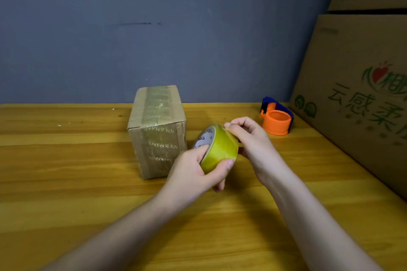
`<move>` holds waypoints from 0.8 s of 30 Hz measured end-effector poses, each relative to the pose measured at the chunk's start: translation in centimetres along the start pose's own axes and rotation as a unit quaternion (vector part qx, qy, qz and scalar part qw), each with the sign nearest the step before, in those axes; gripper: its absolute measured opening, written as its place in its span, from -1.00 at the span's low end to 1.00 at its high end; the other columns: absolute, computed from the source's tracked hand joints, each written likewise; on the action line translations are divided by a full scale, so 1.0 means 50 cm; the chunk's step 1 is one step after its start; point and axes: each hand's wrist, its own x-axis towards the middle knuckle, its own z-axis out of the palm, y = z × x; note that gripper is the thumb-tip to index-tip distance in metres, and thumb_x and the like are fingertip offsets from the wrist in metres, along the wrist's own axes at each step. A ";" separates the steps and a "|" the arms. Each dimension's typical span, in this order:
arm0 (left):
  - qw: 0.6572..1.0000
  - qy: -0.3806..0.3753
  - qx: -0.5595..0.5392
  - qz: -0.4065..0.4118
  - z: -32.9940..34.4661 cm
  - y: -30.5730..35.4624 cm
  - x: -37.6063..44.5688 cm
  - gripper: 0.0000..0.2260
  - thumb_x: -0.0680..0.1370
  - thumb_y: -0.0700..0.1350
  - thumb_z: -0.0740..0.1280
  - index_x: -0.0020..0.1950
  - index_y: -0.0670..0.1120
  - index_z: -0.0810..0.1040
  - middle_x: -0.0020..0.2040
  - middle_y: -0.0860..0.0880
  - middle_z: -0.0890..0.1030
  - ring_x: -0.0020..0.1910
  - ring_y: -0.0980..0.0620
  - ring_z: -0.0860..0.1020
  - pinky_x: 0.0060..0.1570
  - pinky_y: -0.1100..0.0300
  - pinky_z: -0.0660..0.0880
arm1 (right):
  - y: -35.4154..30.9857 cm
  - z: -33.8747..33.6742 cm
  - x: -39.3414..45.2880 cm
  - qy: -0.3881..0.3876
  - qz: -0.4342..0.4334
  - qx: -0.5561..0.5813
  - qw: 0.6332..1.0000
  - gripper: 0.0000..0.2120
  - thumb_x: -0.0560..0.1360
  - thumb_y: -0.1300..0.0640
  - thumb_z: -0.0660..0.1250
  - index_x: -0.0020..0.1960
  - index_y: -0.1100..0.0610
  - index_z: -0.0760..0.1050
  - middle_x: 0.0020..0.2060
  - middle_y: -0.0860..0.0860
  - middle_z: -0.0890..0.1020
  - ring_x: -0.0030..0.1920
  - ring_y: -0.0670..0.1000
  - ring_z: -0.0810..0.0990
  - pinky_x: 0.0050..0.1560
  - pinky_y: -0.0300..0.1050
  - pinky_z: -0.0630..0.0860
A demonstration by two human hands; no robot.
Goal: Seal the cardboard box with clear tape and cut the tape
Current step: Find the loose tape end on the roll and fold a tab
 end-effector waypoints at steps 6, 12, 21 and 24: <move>0.999 -0.032 0.019 0.015 0.005 0.014 0.000 -0.71 0.45 0.05 0.35 -0.17 -0.19 0.57 -0.47 0.00 0.59 -0.44 0.03 0.56 -0.23 0.20 0.52 | 0.023 -0.008 0.014 0.039 0.034 0.013 0.999 -0.90 0.55 0.28 0.25 -0.08 0.11 0.47 -0.24 0.07 0.56 -0.31 -0.05 0.50 -0.40 -0.28 0.44; 0.993 -0.063 0.103 0.008 0.001 0.028 0.014 -0.57 0.31 0.16 0.41 0.11 0.01 0.51 -0.04 0.07 0.65 -0.04 0.12 0.61 0.05 0.10 0.54 | -0.023 -0.024 -0.017 0.138 -0.243 -0.207 0.937 -0.77 0.59 0.08 0.14 0.05 0.04 0.56 -0.05 -0.11 0.64 0.04 -0.13 0.59 0.08 -0.13 0.53; 0.956 -0.047 0.272 0.096 0.013 0.059 0.009 -0.54 0.32 -0.02 0.25 0.23 -0.02 0.41 0.08 -0.09 0.61 0.01 -0.14 0.58 -0.09 0.01 0.54 | -0.041 0.043 -0.105 0.047 -0.199 -0.385 0.900 -0.32 0.41 -0.38 -0.13 0.37 -0.09 0.36 0.28 -0.17 0.49 0.31 -0.13 0.39 0.30 -0.13 0.35; 0.932 -0.053 0.342 0.108 0.016 0.071 0.008 -0.60 0.40 -0.01 0.33 0.20 -0.09 0.42 -0.01 -0.07 0.62 -0.07 -0.12 0.58 -0.25 0.13 0.39 | -0.053 0.047 -0.095 0.070 -0.192 -0.344 0.917 -0.40 0.43 -0.36 -0.08 0.22 -0.09 0.50 0.17 -0.18 0.59 0.22 -0.14 0.49 0.20 -0.12 0.42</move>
